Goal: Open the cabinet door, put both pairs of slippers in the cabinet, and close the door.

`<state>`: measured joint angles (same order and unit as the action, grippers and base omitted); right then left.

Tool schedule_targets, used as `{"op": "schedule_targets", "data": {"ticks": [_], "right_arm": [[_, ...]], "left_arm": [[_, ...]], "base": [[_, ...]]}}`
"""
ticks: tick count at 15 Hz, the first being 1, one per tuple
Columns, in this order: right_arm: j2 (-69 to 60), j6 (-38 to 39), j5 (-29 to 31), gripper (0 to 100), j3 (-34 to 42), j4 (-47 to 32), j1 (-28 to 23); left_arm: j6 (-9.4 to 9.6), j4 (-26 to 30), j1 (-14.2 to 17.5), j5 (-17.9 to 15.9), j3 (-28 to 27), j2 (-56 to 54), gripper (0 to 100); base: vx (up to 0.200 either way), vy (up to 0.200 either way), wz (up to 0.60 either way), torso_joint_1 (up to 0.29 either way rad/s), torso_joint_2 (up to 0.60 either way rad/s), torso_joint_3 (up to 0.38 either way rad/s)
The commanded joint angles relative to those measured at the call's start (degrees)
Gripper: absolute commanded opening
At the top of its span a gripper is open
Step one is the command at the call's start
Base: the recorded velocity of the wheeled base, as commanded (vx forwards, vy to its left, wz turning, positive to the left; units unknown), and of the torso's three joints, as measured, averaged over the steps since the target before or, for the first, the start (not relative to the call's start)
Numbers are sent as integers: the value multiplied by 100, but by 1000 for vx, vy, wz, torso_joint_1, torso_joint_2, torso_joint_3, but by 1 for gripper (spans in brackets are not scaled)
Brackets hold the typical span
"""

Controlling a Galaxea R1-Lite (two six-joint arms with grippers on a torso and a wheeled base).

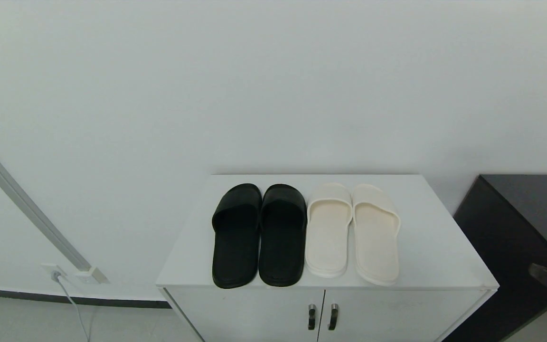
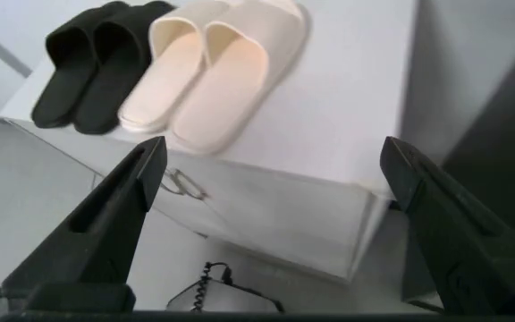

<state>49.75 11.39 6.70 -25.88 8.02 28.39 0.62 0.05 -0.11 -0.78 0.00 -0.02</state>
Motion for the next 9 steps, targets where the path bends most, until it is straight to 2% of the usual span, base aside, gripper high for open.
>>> {"op": "schedule_targets", "data": {"ticks": [1,2,5,9], "right_arm": [[1731,426,1184,100,-523,569,1380],[2294,558,1377,100,-699,868,1547],[3331,848,1536,100,-1191,1281,1555],[4271,1006,1931,100,-2053,1325,1749]], "left_arm": [[-1,4,2,-1,0,2,100],[-1,4,2,-1,0,2,100],[-9,4,2,-1,0,2,100],[-9,4,2,-1,0,2,100]], "base": [[0,0,0,0,0,0],[0,0,0,0,0,0],[0,0,0,0,0,0],[0,0,0,0,0,0]]}}
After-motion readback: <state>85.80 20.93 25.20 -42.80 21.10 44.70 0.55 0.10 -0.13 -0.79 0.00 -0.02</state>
